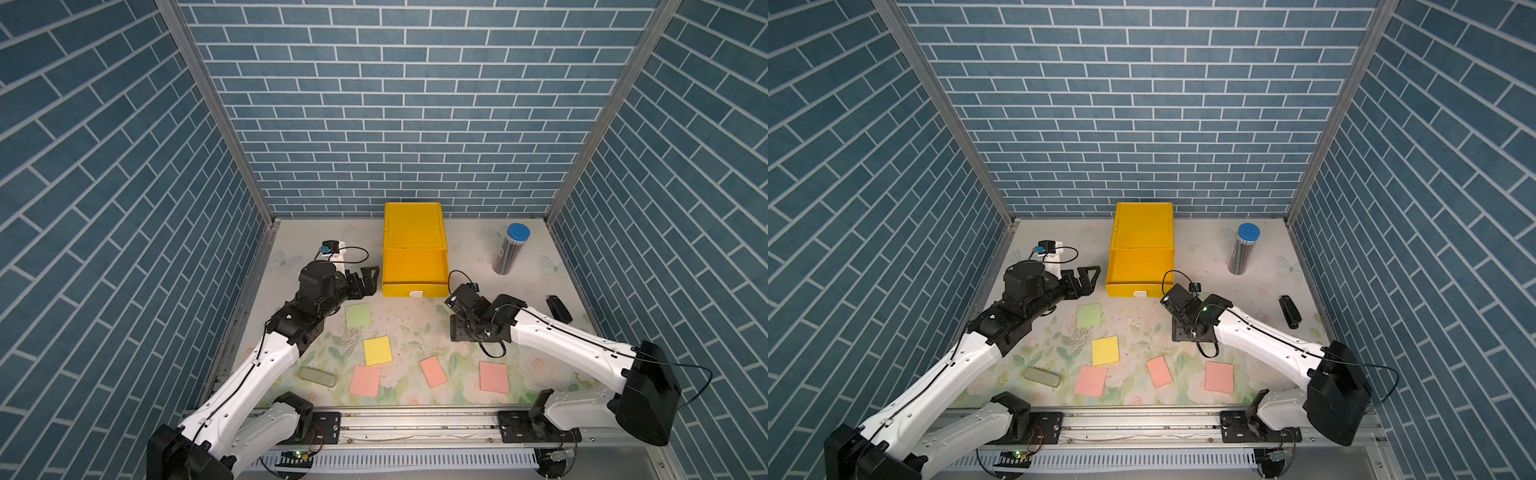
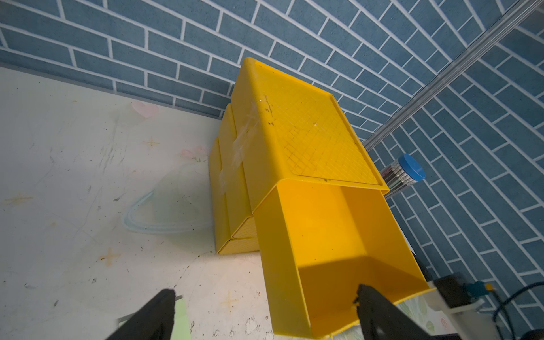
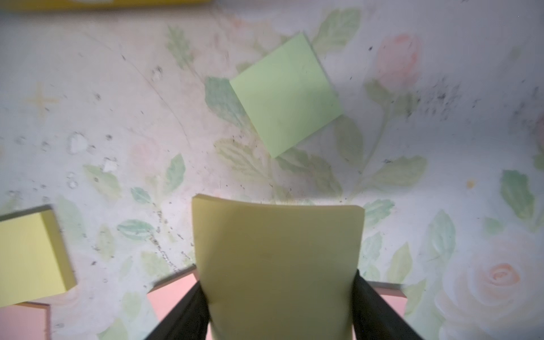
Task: Please put the sticky notes in the drawer by color
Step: Place the sticky notes in the drawer.
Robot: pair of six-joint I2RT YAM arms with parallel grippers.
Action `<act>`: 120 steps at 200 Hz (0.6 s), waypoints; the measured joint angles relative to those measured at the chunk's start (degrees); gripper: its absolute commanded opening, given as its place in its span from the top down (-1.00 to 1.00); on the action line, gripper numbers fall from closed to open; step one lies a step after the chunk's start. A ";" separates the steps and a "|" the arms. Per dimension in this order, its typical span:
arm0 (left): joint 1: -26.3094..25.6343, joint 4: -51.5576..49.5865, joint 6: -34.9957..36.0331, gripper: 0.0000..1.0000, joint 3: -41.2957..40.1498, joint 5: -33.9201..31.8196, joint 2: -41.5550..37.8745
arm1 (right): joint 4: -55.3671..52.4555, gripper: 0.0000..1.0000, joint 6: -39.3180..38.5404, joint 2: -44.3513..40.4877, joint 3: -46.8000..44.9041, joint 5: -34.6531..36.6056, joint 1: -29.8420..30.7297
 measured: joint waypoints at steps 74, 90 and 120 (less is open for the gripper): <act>-0.72 0.92 -0.46 -1.00 0.00 -1.11 0.76 | -12.22 -0.50 -4.11 0.74 24.06 5.92 -1.55; -0.74 1.05 -0.50 -1.00 -0.24 -1.44 0.76 | -13.27 -0.49 -5.70 3.65 31.01 6.36 -1.55; -0.74 1.03 -0.57 -1.00 -0.63 -2.12 0.76 | -13.38 -0.49 -8.74 11.19 41.24 5.79 -1.40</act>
